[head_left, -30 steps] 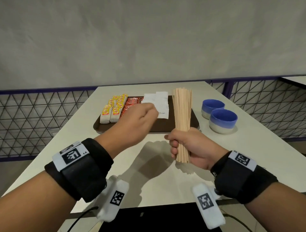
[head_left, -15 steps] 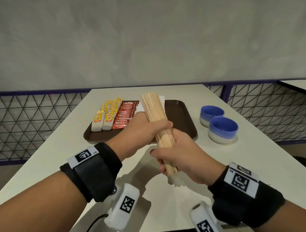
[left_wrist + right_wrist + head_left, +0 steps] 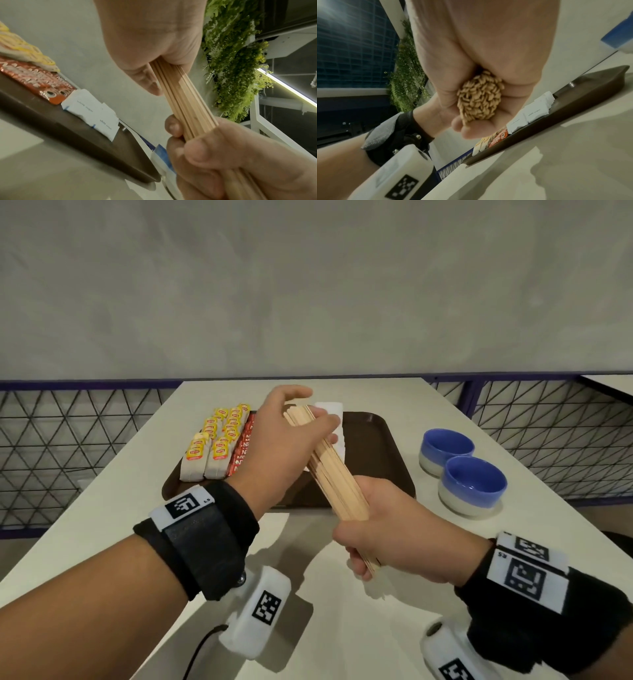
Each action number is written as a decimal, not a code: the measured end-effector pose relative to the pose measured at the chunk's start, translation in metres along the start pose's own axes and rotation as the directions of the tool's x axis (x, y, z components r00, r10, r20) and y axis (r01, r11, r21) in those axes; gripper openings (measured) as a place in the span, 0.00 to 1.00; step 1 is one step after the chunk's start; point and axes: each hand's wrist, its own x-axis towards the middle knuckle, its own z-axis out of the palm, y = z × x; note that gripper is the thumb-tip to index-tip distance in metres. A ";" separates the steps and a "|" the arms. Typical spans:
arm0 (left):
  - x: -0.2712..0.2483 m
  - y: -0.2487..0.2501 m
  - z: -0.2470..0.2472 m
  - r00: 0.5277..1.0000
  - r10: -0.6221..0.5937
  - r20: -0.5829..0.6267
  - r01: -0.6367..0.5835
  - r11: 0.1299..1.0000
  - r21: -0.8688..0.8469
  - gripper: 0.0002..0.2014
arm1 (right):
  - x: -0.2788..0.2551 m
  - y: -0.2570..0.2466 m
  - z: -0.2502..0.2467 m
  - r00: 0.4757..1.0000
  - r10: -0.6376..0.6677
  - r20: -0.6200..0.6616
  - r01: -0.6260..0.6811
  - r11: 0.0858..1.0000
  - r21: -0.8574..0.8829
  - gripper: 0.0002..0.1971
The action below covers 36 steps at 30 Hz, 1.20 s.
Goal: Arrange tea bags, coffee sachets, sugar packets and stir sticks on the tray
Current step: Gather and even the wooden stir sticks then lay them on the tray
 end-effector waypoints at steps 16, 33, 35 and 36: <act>-0.045 0.024 0.014 0.562 0.705 0.433 -0.827 0.474 0.302 0.15 | -0.003 0.032 0.028 0.999 -0.020 0.031 0.011 0.966 0.258 0.12; -0.056 0.025 -0.001 0.511 0.660 0.551 -0.859 0.412 0.303 0.07 | -0.008 0.034 0.034 0.991 -0.115 0.061 0.105 0.983 0.148 0.14; -0.057 0.031 0.002 0.513 0.681 0.522 -0.858 0.421 0.294 0.09 | -0.009 0.032 0.033 0.989 -0.141 0.054 0.131 0.979 0.155 0.13; -0.057 0.033 0.003 0.507 0.694 0.511 -0.862 0.416 0.290 0.10 | -0.009 0.031 0.033 0.985 -0.157 0.065 0.143 0.973 0.183 0.11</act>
